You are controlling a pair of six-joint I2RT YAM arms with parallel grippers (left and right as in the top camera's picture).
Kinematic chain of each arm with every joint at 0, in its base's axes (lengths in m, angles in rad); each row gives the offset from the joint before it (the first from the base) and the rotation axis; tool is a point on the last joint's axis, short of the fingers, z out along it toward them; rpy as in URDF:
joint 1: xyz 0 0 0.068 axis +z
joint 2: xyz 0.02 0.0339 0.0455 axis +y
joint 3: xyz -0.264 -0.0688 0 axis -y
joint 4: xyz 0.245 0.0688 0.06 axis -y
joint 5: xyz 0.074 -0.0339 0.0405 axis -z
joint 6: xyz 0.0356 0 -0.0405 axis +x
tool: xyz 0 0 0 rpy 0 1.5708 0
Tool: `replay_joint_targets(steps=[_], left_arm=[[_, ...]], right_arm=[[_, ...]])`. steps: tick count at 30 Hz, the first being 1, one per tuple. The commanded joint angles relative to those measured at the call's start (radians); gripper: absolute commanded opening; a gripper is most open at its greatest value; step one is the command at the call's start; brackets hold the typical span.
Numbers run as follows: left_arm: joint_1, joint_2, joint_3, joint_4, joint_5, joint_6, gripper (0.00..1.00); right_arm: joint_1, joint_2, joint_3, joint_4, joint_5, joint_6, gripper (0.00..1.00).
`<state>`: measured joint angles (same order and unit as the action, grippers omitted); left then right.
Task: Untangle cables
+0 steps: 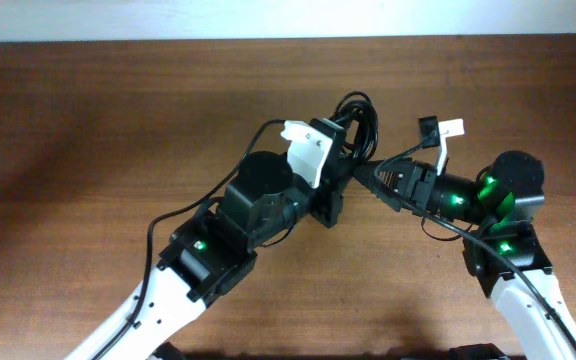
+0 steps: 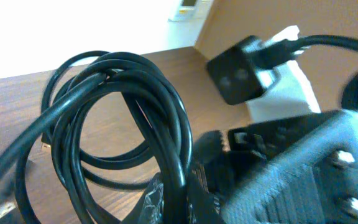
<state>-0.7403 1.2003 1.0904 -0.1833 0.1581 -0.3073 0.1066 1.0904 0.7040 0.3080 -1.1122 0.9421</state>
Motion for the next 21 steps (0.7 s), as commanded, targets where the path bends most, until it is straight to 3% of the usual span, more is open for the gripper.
replay_joint_targets(steps=[1, 9, 16, 21], left_arm=[[0.003, -0.024, 0.012, -0.001, 0.093, 0.009, 0.0], [0.003, -0.021, 0.012, -0.024, 0.08, 0.01, 0.0], [0.003, -0.021, 0.012, -0.028, -0.141, 0.009, 0.0], [0.003, -0.017, 0.012, -0.031, -0.126, 0.008, 0.0]], right_arm=[[0.004, 0.001, 0.008, 0.003, 0.029, -0.011, 0.73], [0.004, 0.001, 0.008, 0.003, 0.024, -0.011, 0.73], [0.005, 0.001, 0.008, 0.003, -0.013, -0.011, 0.73], [0.005, 0.001, 0.008, 0.003, -0.013, -0.011, 0.73]])
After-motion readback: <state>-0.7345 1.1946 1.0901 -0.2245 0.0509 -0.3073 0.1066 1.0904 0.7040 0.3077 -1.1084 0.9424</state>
